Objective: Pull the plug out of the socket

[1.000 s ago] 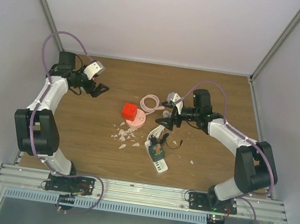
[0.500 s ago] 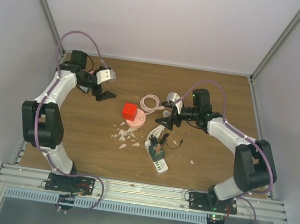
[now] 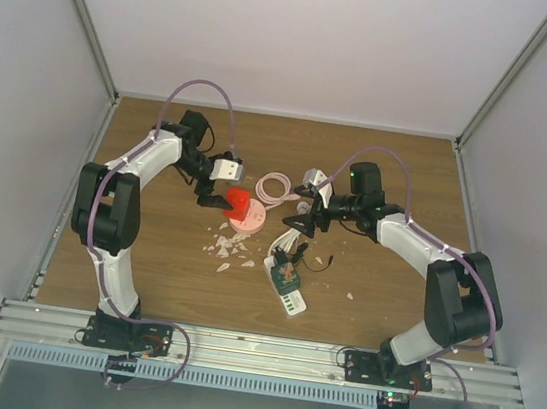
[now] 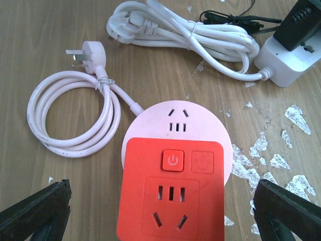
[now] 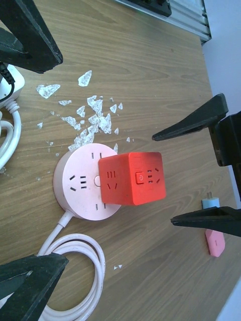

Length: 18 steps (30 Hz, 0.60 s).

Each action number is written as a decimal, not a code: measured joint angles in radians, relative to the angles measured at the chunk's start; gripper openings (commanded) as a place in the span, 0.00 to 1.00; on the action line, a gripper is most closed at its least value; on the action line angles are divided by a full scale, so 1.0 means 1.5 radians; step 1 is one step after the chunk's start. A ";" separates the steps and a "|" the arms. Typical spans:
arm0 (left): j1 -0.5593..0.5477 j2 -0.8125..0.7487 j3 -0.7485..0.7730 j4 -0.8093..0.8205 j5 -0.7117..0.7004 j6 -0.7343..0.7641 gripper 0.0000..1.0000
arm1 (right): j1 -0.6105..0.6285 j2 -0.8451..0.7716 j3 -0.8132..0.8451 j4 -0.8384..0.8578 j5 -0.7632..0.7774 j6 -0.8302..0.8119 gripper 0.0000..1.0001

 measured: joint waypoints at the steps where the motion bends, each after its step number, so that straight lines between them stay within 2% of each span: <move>1: -0.004 0.001 -0.002 0.002 -0.004 0.002 0.99 | 0.000 0.000 0.000 0.000 0.000 0.000 1.00; 12: -0.023 0.020 -0.011 0.029 -0.033 0.009 0.95 | 0.000 0.003 0.001 -0.001 0.000 -0.001 1.00; 18: -0.025 0.023 -0.037 0.039 -0.033 0.021 0.80 | 0.000 0.008 0.001 -0.002 0.001 -0.006 1.00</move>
